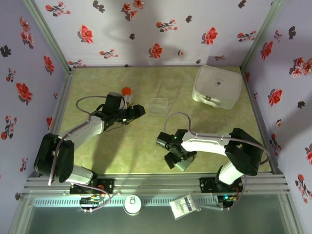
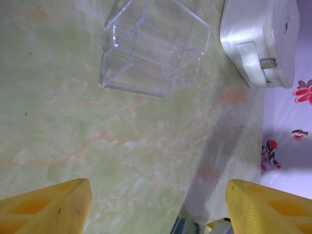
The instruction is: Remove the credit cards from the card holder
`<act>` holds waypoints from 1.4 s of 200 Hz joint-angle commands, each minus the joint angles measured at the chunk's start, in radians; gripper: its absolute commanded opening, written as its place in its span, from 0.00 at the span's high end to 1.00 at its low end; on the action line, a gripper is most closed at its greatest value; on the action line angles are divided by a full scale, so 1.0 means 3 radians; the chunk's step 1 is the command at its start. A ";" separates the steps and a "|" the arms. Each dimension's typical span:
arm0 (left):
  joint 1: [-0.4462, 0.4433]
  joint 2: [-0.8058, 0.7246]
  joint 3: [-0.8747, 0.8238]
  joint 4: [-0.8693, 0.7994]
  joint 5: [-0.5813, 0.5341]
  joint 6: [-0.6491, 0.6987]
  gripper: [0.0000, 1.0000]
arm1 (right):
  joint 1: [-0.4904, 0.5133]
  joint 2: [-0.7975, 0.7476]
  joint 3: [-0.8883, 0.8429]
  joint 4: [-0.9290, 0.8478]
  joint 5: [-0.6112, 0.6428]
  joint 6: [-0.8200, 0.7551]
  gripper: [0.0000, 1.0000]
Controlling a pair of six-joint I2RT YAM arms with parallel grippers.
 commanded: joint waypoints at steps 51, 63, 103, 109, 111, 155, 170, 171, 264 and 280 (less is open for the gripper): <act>0.0027 0.0045 0.0106 -0.0034 -0.0009 0.0018 0.26 | -0.0309 0.0010 -0.0205 0.0338 -0.0298 0.0026 0.06; 0.0027 0.0049 0.0104 -0.0029 -0.0009 0.0021 0.26 | -0.0309 0.0007 -0.0246 0.0366 -0.0308 0.0051 0.07; 0.0032 0.0073 0.0124 -0.0051 -0.0001 0.0032 0.26 | -0.0310 -0.0021 -0.0241 0.0326 -0.0228 0.0147 0.11; 0.0032 0.0071 0.0124 -0.0052 -0.0001 0.0032 0.26 | -0.0307 -0.0033 -0.0221 0.0300 -0.0193 0.0163 0.11; 0.0032 0.0069 0.0128 -0.0054 -0.0003 0.0032 0.26 | -0.0308 -0.0036 -0.0216 0.0292 -0.0184 0.0165 0.12; 0.0164 -0.0167 -0.0032 -0.0033 -0.0013 0.0032 0.26 | -0.0309 -0.0052 0.0130 0.0066 0.0021 0.0268 0.13; 0.0255 -0.0251 -0.0109 -0.0062 0.0009 0.0052 0.26 | -0.0305 0.0006 0.0294 0.0053 0.0055 0.0337 0.14; 0.0261 -0.0258 -0.0115 -0.0063 0.0015 0.0052 0.26 | -0.0304 0.0005 0.0304 0.0054 0.0052 0.0339 0.15; 0.0625 -0.0811 -0.0567 -0.0167 0.0138 0.0166 0.26 | -0.0323 0.0661 0.1193 -0.0102 0.0009 0.0348 0.14; 0.0623 -0.0770 -0.0581 -0.0099 0.0164 0.0117 0.26 | -0.0349 0.0575 0.1069 -0.0151 0.0030 0.0262 0.11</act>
